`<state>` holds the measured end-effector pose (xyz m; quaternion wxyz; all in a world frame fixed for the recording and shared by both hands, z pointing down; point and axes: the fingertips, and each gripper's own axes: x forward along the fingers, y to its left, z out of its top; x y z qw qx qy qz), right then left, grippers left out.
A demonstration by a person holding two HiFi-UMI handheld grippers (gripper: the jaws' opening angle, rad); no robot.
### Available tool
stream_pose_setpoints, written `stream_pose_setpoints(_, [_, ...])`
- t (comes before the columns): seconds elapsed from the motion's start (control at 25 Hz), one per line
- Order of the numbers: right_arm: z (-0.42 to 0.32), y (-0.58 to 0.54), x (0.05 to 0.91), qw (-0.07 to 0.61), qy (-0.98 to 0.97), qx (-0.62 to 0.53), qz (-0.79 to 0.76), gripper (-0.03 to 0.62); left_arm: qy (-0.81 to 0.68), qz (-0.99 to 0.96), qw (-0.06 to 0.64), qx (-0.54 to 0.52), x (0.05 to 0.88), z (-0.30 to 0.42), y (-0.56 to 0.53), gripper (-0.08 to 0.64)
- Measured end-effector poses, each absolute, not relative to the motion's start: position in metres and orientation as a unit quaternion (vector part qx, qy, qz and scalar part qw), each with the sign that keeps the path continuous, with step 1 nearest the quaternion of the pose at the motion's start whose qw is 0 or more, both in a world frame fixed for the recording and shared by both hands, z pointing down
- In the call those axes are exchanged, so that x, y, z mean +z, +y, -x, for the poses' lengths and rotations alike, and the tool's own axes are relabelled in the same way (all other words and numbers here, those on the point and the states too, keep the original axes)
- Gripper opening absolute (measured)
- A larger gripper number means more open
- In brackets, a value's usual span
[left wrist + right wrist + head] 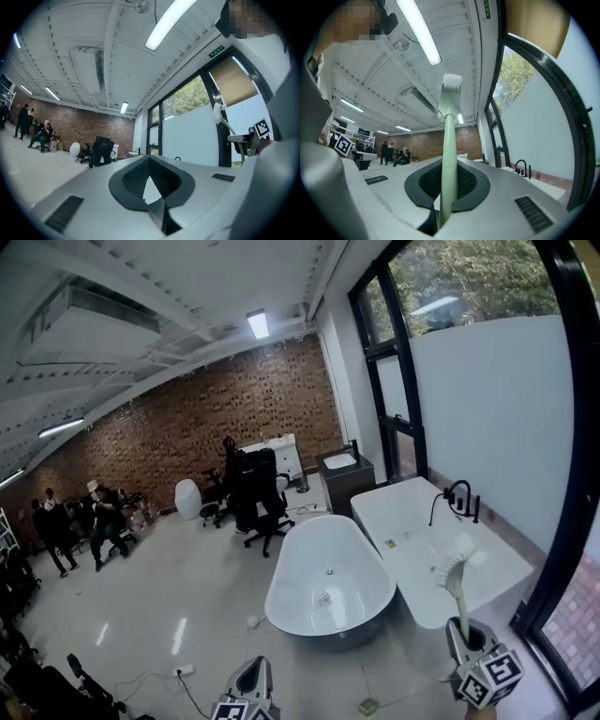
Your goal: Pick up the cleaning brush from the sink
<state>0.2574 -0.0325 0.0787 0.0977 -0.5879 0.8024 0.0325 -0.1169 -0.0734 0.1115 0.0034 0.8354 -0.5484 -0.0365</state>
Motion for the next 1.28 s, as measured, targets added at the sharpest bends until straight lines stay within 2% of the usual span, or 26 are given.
stream_pose_setpoints(0.4, [-0.305,-0.039,0.067,0.114,0.789,0.043,0.602,-0.017,-0.542,-0.839,-0.019,-0.034,0.111,0.07,-0.081,-0.008])
stream_pose_setpoints(0.64, [-0.322,-0.04,0.066,0.11,0.783,0.037,0.612,-0.017,-0.538,-0.839,-0.066,-0.057,0.055,0.049,-0.121,-0.008])
stream_pose_setpoints(0.8, [-0.326,-0.05,0.069,0.114,0.781,0.023,0.613,-0.017,-0.541,-0.835,-0.06,-0.08,0.039,0.035,-0.135,-0.008])
stream_pose_setpoints(1.28, [-0.341,-0.03,0.074,0.103,0.791,0.01,0.604,-0.018,-0.558,-0.826,-0.043,-0.063,0.058,0.01,-0.105,-0.008])
